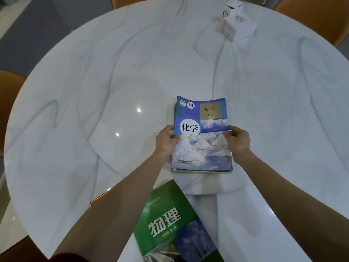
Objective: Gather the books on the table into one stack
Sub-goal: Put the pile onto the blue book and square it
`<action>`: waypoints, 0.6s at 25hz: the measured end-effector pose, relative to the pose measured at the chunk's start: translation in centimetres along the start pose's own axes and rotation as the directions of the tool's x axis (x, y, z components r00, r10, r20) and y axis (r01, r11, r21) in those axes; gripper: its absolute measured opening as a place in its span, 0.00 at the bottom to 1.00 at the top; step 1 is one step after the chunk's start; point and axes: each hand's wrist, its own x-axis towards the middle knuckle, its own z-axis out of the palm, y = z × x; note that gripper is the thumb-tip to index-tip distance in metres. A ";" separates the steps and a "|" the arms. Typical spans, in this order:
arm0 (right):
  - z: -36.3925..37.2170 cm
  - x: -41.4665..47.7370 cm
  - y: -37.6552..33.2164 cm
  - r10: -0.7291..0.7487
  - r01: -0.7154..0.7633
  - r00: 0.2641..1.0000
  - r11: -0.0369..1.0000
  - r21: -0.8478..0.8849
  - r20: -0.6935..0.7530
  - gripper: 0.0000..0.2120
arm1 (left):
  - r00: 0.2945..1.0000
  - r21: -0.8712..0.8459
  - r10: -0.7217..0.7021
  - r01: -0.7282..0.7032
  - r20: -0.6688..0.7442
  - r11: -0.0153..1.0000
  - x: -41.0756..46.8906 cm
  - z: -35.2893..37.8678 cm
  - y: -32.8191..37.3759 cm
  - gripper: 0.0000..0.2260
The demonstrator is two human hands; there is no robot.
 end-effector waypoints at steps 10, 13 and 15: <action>0.1 0.1 0.4 -0.106 0.096 0.994 0.956 -0.277 -0.021 0.12 | 0.988 0.474 0.154 -0.132 -0.008 0.870 -0.2 0.9 -0.3 0.12; 0.3 0.1 0.2 -0.079 0.074 0.997 0.944 -0.321 -0.002 0.12 | 0.993 0.540 0.118 -0.094 -0.011 0.836 -0.4 1.3 -0.4 0.13; 0.4 0.2 0.0 -0.089 0.084 0.996 0.934 -0.348 0.001 0.11 | 0.994 0.552 0.109 -0.091 0.001 0.829 -0.5 1.6 -0.5 0.13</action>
